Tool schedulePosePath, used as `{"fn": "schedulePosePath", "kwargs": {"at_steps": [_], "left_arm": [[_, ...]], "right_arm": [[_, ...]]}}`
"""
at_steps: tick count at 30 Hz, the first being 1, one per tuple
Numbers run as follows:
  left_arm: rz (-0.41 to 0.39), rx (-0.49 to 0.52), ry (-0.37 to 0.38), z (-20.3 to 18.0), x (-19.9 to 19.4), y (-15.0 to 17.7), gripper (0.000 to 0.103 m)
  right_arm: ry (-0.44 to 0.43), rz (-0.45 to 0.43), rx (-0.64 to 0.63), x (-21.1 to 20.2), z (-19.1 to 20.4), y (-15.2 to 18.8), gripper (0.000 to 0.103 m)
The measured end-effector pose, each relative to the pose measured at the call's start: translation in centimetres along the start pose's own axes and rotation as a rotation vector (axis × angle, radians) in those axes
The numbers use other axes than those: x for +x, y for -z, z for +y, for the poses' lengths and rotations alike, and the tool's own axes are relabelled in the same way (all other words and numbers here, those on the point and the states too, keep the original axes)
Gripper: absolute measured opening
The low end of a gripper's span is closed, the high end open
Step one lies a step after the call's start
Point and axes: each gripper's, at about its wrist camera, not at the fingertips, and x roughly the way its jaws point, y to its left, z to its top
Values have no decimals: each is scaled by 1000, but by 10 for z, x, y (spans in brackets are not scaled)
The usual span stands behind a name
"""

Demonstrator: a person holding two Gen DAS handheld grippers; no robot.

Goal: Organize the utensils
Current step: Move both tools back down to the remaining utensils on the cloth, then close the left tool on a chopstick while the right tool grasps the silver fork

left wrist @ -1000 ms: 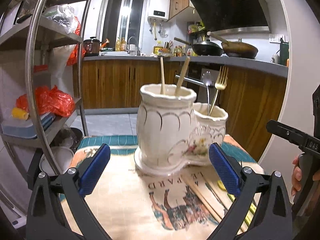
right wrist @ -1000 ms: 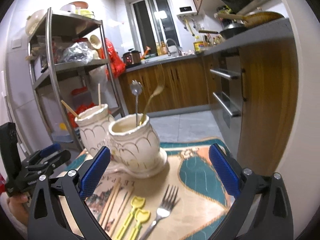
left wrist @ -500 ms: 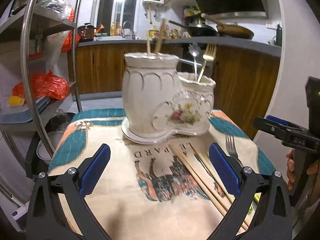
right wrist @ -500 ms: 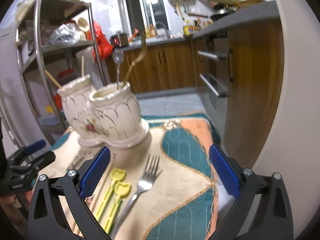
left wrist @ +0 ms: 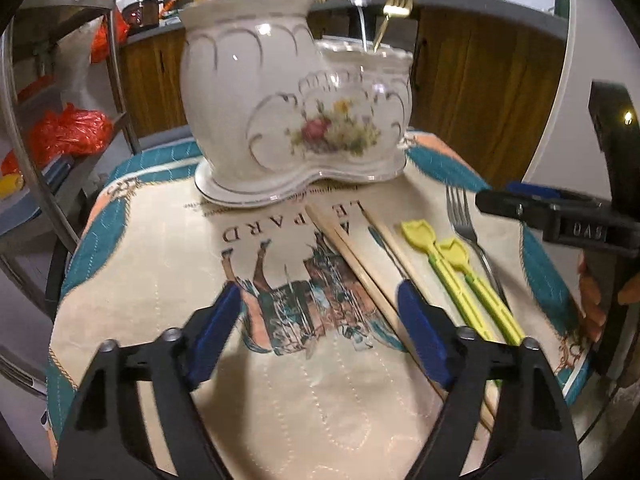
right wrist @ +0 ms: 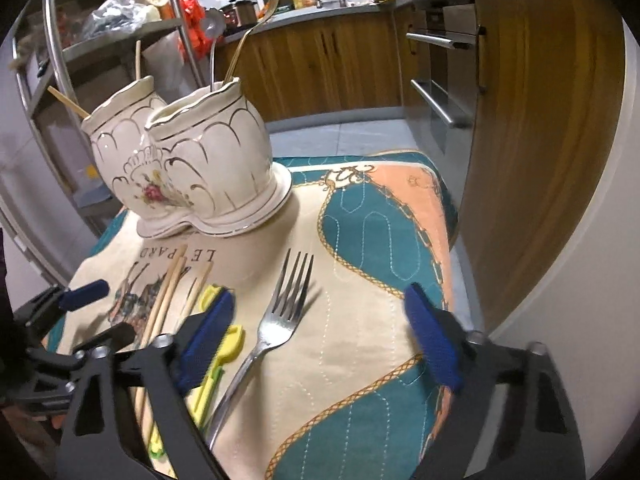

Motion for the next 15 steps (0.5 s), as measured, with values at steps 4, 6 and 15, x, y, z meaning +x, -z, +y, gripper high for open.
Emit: {"fn": "schedulePosePath", "kwargs": {"at_steps": [4, 6, 15], "left_arm": [[36, 10, 25, -5, 7, 2, 68], [33, 15, 20, -8, 7, 2, 65], [41, 69, 48, -14, 6, -2, 18]], "right_arm": [[-26, 39, -31, 8, 5, -3, 60], [-43, 55, -41, 12, 7, -4, 55], [-112, 119, -23, 35, 4, -16, 40]]}}
